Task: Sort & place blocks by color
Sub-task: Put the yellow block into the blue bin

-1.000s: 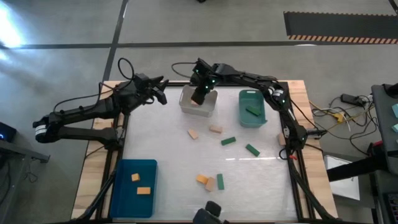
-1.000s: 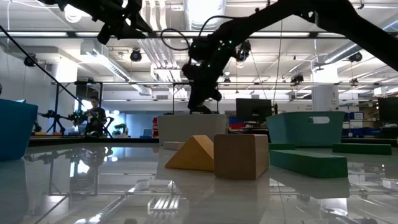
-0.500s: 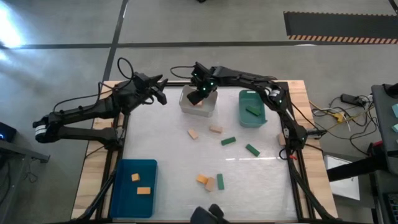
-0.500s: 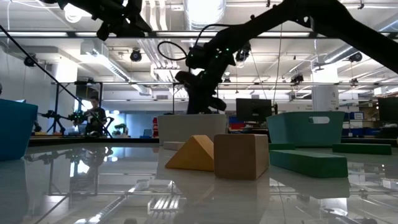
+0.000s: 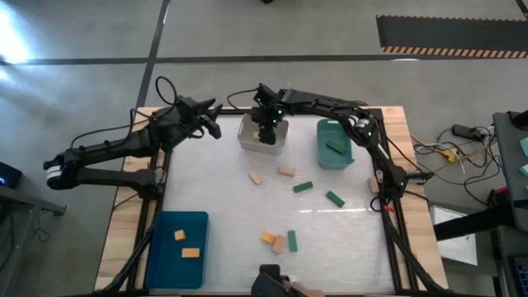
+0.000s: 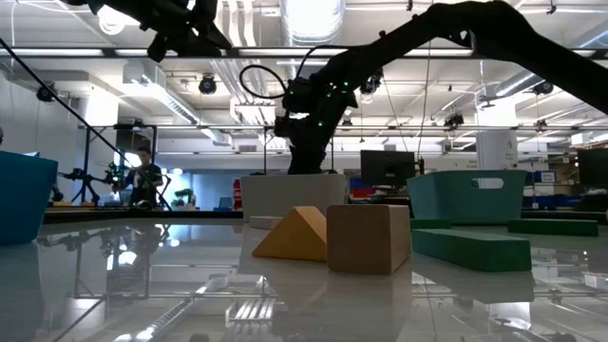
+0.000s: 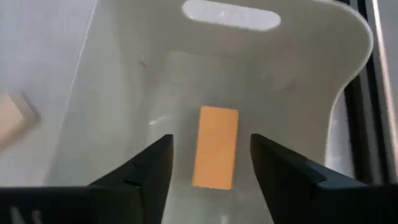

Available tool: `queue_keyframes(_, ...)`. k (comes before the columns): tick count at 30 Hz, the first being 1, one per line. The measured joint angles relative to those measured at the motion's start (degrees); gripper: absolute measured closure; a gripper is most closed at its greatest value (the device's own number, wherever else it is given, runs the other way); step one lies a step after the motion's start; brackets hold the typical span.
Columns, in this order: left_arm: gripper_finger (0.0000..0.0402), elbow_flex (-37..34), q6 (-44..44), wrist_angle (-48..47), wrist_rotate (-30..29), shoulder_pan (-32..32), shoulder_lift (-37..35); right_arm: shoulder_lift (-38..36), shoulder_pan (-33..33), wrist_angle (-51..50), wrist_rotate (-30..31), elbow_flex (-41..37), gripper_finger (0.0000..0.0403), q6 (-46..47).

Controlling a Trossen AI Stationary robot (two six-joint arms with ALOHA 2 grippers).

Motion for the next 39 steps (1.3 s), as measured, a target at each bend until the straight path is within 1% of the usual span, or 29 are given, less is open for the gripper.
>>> queue_keyframes(2, 0.0265, 0.0, 0.0, 0.0, 0.0, 0.0, 0.0, 0.6, 0.0, 0.5, -0.1, 0.0, 0.0185, -1.9)
queue_keyframes(5, 0.0265, 0.0, 0.0, 0.0, 0.0, 0.0, 0.0, 2.2, 0.3, 0.5, 0.1, -0.1, 0.0174, -2.1)
queue_keyframes(9, 0.0265, 0.0, 0.0, 0.0, 0.0, 0.0, 0.0, 3.7, 0.7, 0.9, 2.6, -0.2, 0.0168, -0.8)
queue_keyframes(12, 0.0265, 0.0, 0.0, 0.0, 0.0, 0.0, 0.0, 4.0, 0.7, 1.4, 3.4, 0.0, 0.0168, -0.3)
queue_keyframes(14, 0.0265, 0.0, 0.0, 0.0, -0.1, 0.0, 0.0, 4.5, 0.6, 1.2, 2.9, 0.0, 0.017, 0.9)
queue_keyframes(19, 0.0265, -0.1, 0.0, 0.0, -0.6, 0.0, 0.0, 5.0, 0.6, 0.8, 2.8, 0.0, 0.0183, 2.1)
queue_keyframes(25, 0.0265, -0.1, 0.0, 0.0, -1.1, 0.0, 0.0, 5.0, 0.6, 0.3, 3.0, 0.0, 0.0218, 2.1)
queue_keyframes(34, 0.0265, -0.1, 0.0, 0.0, -2.0, 0.0, 0.0, 5.0, 0.6, 0.3, 3.4, 0.0, 0.0305, 1.6)
queue_keyframes(36, 0.0265, -0.1, 0.0, 0.0, -2.0, 0.0, 0.0, 5.0, 0.4, 0.3, 2.3, 0.0, 0.0321, 1.9)
queue_keyframes(39, 0.0265, -0.1, -0.1, 0.0, -2.0, 0.0, 0.0, 5.0, 0.3, 0.3, 2.3, 0.0, 0.0346, 1.9)
